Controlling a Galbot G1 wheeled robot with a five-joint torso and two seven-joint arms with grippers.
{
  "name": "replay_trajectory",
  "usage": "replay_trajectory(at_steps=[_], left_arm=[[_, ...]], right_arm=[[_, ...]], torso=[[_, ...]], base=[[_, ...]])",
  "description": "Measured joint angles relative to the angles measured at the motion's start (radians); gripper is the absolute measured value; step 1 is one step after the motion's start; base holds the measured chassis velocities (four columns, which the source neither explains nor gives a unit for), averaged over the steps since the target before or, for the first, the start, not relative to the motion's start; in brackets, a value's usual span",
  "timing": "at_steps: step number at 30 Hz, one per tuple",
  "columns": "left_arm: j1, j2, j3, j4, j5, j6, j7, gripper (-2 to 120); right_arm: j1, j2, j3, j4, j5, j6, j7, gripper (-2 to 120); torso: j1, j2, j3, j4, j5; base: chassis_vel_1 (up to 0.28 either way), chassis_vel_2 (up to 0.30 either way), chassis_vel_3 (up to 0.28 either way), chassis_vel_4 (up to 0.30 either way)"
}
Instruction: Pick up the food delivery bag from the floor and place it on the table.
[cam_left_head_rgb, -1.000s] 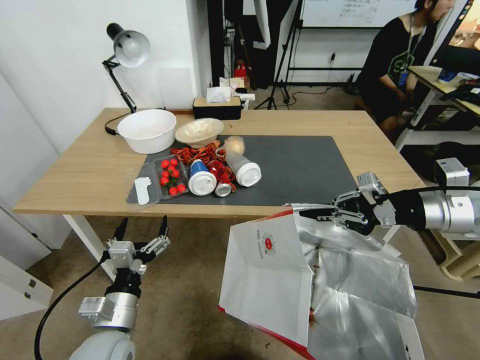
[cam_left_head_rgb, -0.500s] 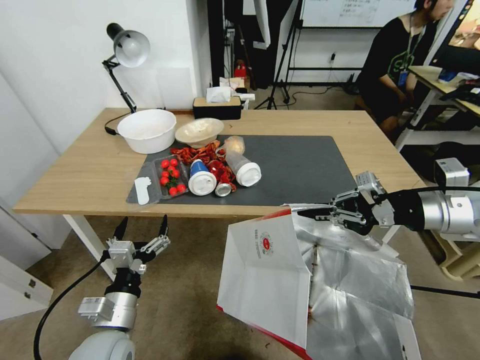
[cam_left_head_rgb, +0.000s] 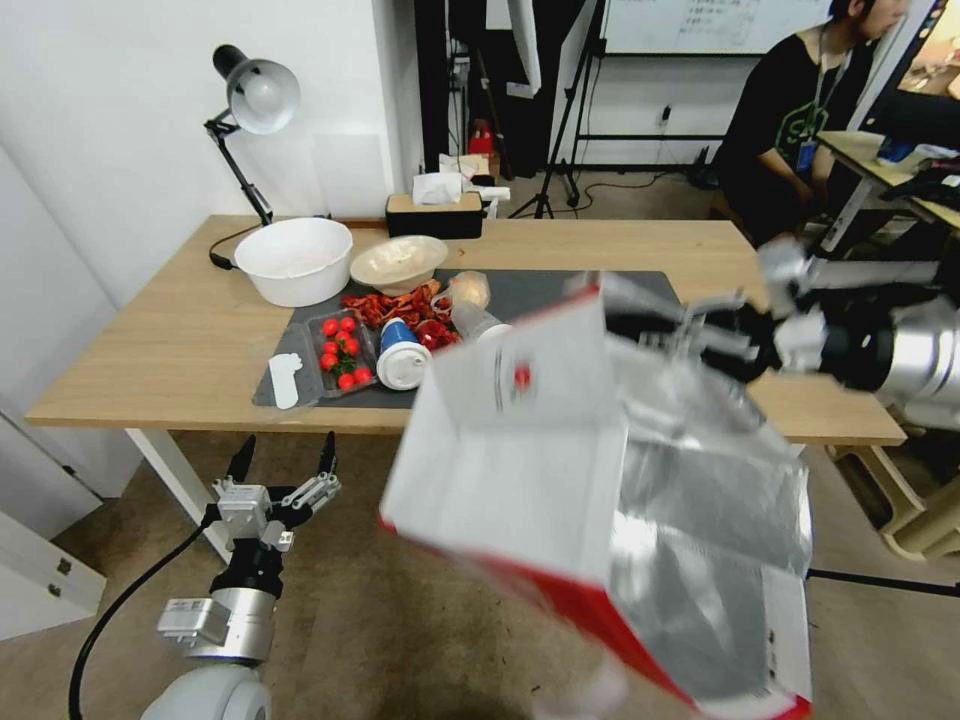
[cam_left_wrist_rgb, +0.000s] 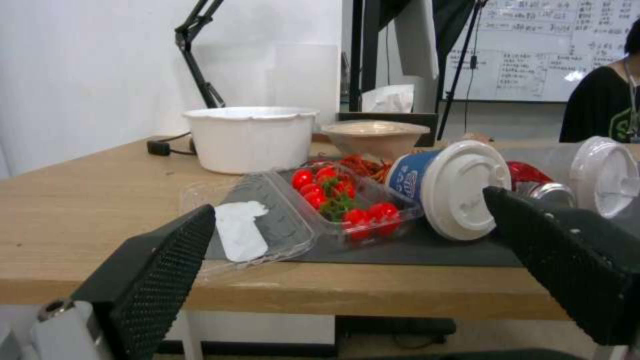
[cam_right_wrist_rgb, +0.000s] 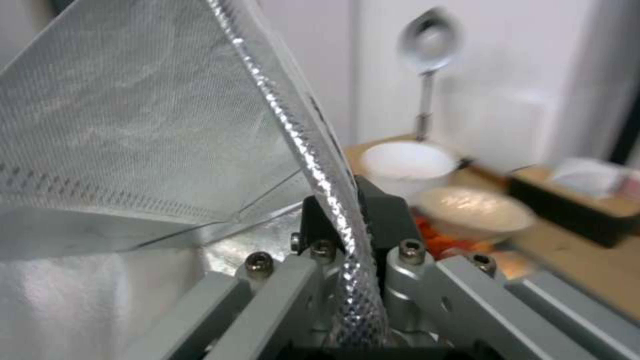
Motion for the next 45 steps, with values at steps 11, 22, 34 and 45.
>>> replay_trajectory(at_steps=[11, 22, 34, 45], left_arm=[[0.0, -0.005, 0.004, 0.002, 0.01, -0.001, 0.003, 100], [-0.006, -0.009, 0.006, 0.01, 0.016, 0.003, 0.004, 100], [-0.01, -0.01, 0.007, 0.022, 0.019, 0.003, 0.005, 100], [-0.016, -0.013, 0.012, 0.034, 0.025, 0.003, 0.006, 100]], right_arm=[[0.156, 0.103, -0.013, 0.018, 0.095, -0.002, 0.571, 0], [0.203, 0.191, -0.009, -0.003, 0.137, -0.006, 0.808, 0], [0.149, 0.293, -0.001, 0.012, 0.129, -0.028, 1.042, 0], [0.087, 0.356, 0.018, -0.005, 0.103, -0.069, 1.161, 0]], torso=[[-0.001, -0.002, -0.001, -0.0001, 0.0], [-0.001, -0.003, -0.002, -0.0001, 0.0001], [-0.002, -0.004, -0.002, 0.0, 0.0], [-0.002, -0.004, -0.002, -0.0001, 0.0]], base=[[0.0, 0.0, 0.0, 0.0], [0.0, 0.0, 0.0, 0.0], [0.0, 0.0, 0.0, 0.0], [0.0, 0.0, 0.0, 0.0]])
